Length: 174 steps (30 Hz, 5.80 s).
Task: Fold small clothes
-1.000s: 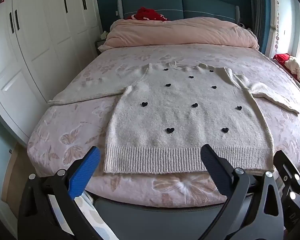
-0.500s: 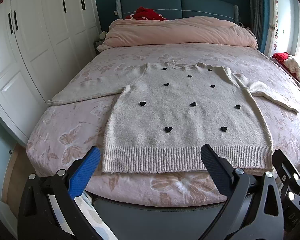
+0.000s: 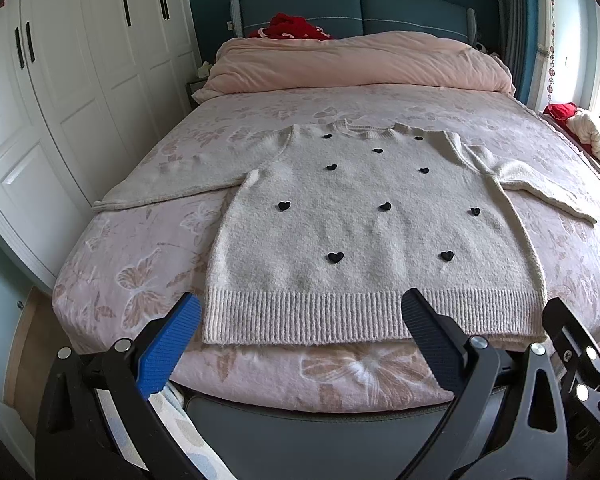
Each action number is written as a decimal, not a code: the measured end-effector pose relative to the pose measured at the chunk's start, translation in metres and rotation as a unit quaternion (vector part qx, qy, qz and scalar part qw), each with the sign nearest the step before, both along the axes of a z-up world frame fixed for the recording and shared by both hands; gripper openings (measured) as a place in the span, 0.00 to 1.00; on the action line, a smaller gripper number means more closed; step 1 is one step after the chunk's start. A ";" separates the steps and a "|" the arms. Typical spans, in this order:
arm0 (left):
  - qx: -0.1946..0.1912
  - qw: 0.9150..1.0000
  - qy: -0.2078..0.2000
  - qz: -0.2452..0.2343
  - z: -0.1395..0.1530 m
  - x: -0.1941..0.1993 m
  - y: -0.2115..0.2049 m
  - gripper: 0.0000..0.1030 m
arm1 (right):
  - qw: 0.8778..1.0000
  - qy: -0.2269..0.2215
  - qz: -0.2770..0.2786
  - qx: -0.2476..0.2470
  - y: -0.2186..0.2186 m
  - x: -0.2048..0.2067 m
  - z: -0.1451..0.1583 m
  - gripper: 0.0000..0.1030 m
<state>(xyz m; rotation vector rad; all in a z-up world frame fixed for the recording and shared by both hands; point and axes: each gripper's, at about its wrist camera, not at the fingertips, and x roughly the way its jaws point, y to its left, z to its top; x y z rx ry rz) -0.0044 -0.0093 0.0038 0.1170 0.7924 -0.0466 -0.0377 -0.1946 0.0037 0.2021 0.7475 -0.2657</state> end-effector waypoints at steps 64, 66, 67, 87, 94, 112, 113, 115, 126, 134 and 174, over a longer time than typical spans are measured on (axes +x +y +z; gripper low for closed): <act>0.000 1.000 0.009 -0.005 -0.014 -0.006 -0.008 0.95 | 1.000 0.008 -0.001 0.002 0.000 -0.003 -0.006 0.95; -0.008 1.000 0.017 -0.002 -0.018 -0.003 -0.006 0.95 | 1.000 0.011 -0.001 0.000 0.002 -0.003 -0.011 0.95; -0.013 1.000 0.021 -0.001 -0.020 -0.003 -0.003 0.95 | 1.000 0.015 -0.001 0.000 0.002 -0.003 -0.014 0.95; -0.204 0.946 0.056 0.246 -0.074 0.217 0.260 0.95 | 0.992 0.129 -0.006 -0.002 -0.012 0.050 -0.092 0.95; -0.218 0.902 0.059 0.368 -0.107 0.324 0.376 0.86 | 0.986 0.166 -0.003 -0.007 -0.008 0.091 -0.113 0.95; -0.175 0.965 -0.080 0.176 0.039 0.388 0.238 0.10 | 0.985 0.175 0.001 0.013 -0.015 0.129 -0.133 0.95; -0.174 0.970 -0.091 0.141 0.055 0.385 0.207 0.10 | 0.985 0.172 -0.002 0.017 -0.018 0.128 -0.132 0.95; -0.175 0.977 -0.102 0.063 0.081 0.376 0.136 0.11 | 0.986 0.164 -0.009 0.024 -0.025 0.126 -0.130 0.95; -0.195 0.979 0.038 -0.050 -0.031 0.319 -0.070 0.59 | 0.991 0.119 -0.027 0.046 -0.084 0.113 -0.120 0.95; -0.337 0.928 0.111 0.115 -0.108 0.307 0.050 0.60 | 0.987 0.084 0.033 0.133 -0.119 0.220 -0.117 0.95; -0.348 0.927 -0.011 0.137 -0.179 0.351 0.102 0.09 | 0.992 -0.018 0.038 0.122 -0.096 0.390 -0.117 0.20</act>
